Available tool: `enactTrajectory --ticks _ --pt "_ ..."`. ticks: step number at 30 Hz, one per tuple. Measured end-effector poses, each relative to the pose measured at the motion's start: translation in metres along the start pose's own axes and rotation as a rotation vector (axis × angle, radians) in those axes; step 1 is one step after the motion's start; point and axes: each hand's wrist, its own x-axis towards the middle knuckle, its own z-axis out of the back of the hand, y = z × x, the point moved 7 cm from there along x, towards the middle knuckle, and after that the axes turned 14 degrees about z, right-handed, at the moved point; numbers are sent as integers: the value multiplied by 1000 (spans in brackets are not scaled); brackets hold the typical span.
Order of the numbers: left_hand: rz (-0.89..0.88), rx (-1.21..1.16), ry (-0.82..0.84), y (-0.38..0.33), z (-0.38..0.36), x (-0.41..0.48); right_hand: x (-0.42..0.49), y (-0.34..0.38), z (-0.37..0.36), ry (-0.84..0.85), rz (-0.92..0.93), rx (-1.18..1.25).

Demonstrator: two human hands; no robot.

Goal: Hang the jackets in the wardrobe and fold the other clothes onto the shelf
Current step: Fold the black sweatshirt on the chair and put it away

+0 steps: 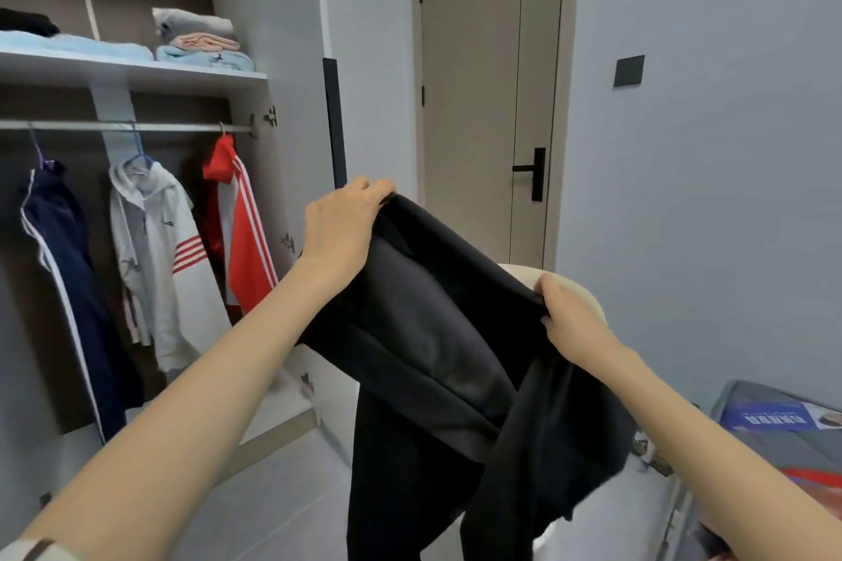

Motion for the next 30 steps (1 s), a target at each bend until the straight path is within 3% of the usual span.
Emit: enactTrajectory --ticks 7,10,12,14,18,21,24,30 --pt "294 223 164 58 -17 -6 32 38 43 -127 189 485" --pt "210 202 447 43 -36 -25 50 62 60 -247 247 557" --pt "176 -61 726 19 -49 -47 61 77 67 -306 255 587" --pt "195 -423 864 -8 -52 -64 70 89 74 -372 270 623" --pt "292 -834 686 -27 -44 -60 78 98 84 -459 260 638" --pt "324 -904 558 -23 -41 -49 73 79 68 -346 133 686" --pt "399 -983 560 -14 -47 -56 52 56 36 -186 13 825" --pt "664 -1198 706 3 -57 -67 -13 47 -57 428 67 1006"
